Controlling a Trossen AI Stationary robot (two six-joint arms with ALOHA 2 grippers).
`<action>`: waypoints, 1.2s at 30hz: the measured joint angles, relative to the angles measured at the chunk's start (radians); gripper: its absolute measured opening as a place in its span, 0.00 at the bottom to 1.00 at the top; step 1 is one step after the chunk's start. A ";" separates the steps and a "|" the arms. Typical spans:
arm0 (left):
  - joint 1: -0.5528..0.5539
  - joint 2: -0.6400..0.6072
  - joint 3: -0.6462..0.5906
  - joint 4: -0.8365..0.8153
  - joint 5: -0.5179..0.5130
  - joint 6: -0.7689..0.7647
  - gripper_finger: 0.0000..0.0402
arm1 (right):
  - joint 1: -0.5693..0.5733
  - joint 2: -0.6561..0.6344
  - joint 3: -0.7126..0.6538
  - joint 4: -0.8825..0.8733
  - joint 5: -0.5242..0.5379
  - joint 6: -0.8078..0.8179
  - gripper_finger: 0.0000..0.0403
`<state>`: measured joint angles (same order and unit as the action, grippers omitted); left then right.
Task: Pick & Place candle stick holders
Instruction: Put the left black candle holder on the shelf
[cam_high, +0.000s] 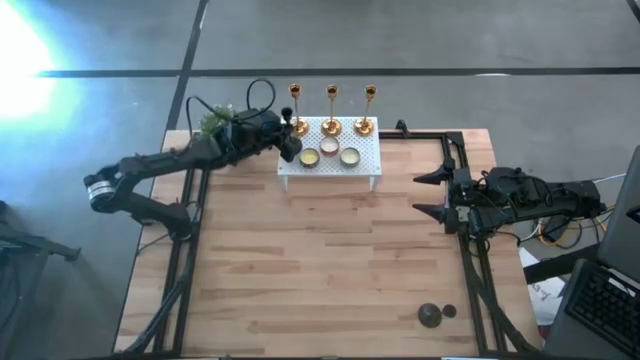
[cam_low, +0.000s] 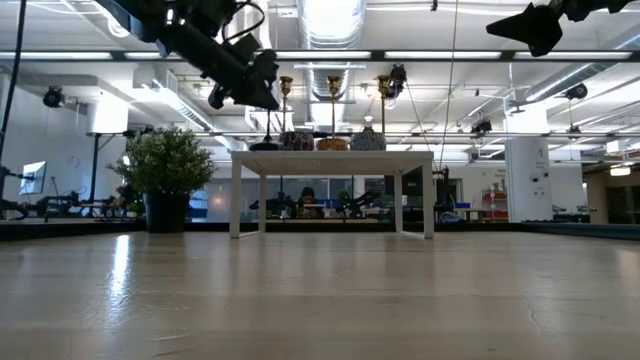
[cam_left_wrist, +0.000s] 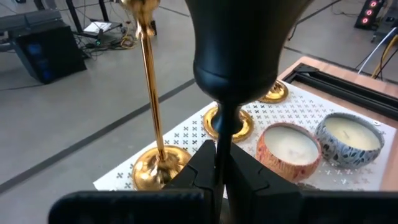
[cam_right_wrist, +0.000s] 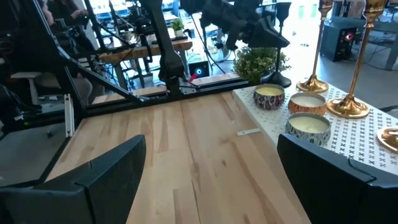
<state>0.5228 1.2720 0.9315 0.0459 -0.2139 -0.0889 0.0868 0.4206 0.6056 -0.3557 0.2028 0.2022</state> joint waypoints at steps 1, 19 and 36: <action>0.000 0.000 -0.011 0.013 0.002 -0.007 0.04 | 0.000 0.000 0.000 0.000 0.000 0.000 0.89; 0.000 -0.002 -0.071 0.076 0.017 0.002 0.04 | 0.000 0.000 0.000 0.000 0.000 -0.002 0.89; 0.000 -0.001 -0.072 0.071 0.020 0.040 0.26 | 0.000 0.000 0.000 0.000 0.000 0.000 0.89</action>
<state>0.5228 1.2709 0.8593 0.1165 -0.1936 -0.0486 0.0868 0.4206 0.6056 -0.3557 0.2028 0.2024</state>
